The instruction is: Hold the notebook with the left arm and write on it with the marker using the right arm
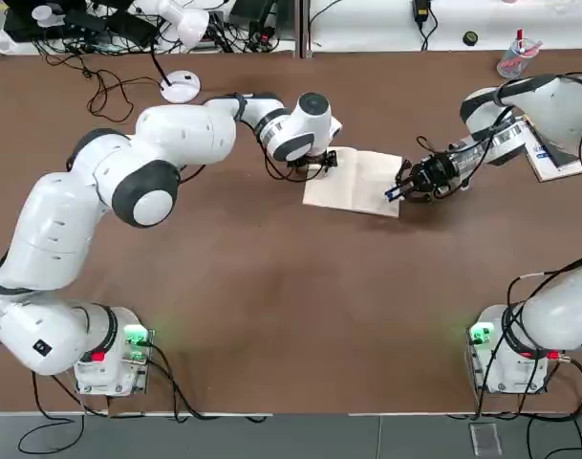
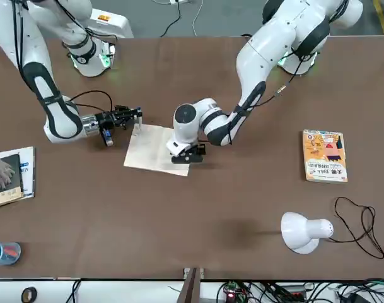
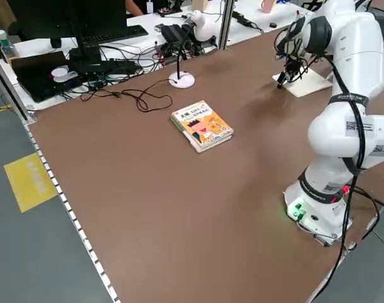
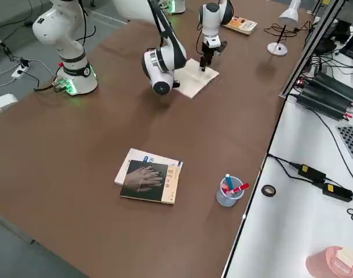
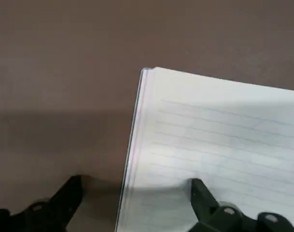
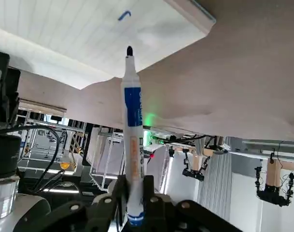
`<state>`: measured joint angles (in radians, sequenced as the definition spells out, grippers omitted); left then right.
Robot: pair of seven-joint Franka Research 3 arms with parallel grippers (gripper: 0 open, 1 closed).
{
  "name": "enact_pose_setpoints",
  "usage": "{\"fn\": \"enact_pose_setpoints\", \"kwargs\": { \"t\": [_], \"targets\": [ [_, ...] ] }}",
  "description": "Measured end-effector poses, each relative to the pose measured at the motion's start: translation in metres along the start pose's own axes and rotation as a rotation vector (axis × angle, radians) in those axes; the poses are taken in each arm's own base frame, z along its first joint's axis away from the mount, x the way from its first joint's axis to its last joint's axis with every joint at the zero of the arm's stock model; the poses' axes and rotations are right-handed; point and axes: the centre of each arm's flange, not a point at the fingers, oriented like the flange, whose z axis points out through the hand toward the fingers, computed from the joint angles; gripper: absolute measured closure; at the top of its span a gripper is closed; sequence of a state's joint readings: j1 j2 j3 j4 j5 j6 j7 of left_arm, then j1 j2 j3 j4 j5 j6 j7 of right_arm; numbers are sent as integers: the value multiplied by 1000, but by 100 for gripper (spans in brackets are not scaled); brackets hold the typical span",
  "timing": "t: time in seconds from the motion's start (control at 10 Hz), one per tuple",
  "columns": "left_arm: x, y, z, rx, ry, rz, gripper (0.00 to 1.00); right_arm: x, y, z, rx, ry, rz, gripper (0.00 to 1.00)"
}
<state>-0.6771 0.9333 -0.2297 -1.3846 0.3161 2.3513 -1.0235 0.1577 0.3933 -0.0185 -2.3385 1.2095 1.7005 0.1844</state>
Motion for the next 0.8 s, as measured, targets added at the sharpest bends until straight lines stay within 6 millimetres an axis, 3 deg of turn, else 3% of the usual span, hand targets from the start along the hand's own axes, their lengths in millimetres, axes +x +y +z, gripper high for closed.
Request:
{"fn": "enact_pose_setpoints", "kwargs": {
  "t": [0.8],
  "targets": [
    [0, 0, 0, 0, 0, 0, 0, 2, 0, 5, -11, 27, -8, 83]
  ]
}}
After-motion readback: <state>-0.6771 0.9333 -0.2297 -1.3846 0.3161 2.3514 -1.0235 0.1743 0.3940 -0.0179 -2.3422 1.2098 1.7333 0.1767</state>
